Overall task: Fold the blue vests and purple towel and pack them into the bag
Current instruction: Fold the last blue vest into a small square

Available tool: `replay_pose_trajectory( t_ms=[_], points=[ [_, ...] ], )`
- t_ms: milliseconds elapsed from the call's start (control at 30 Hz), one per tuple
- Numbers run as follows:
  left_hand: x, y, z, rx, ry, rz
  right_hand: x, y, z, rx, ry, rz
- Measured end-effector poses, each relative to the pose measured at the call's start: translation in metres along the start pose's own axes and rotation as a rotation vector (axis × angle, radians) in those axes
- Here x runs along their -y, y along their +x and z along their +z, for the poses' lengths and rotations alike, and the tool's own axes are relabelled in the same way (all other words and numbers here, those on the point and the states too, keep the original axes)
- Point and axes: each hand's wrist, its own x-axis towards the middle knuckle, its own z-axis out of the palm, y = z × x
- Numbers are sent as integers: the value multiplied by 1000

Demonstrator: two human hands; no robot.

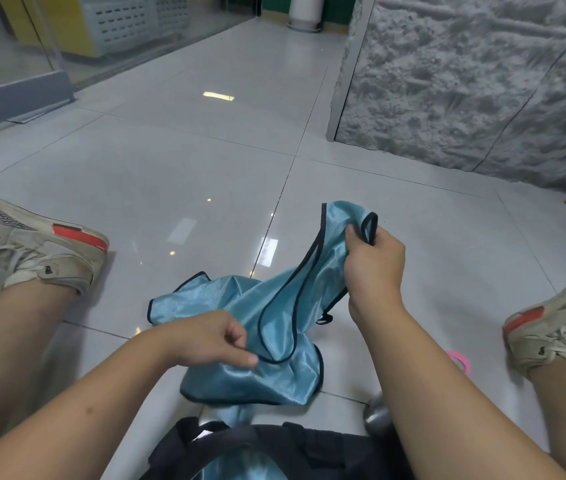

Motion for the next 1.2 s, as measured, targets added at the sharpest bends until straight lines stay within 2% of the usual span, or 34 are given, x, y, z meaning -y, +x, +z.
replay_pose_trajectory(
  t_ms=[167, 433, 533, 633, 833, 1000, 1200],
  points=[
    [11, -2, 10, 194, 241, -148, 5, 6, -5, -72, 11, -29],
    [22, -2, 21, 196, 634, -426, 6, 4, -5, -98, -2, -36],
    [29, -4, 10, 31, 748, -470, 7, 3, -5, -94, -23, -37],
    [32, -7, -8, -84, 693, -504, 8, 2, -7, -98, -48, -38],
    [51, -8, -14, -110, 578, -606, 10, 3, -11, -138, -41, -55],
    [65, 1, -12, -356, 366, -471, 15, 3, -11, -128, -40, -82],
    [33, 0, -21, -686, 266, -285, 19, 3, -8, -71, -64, -99]
  ],
)
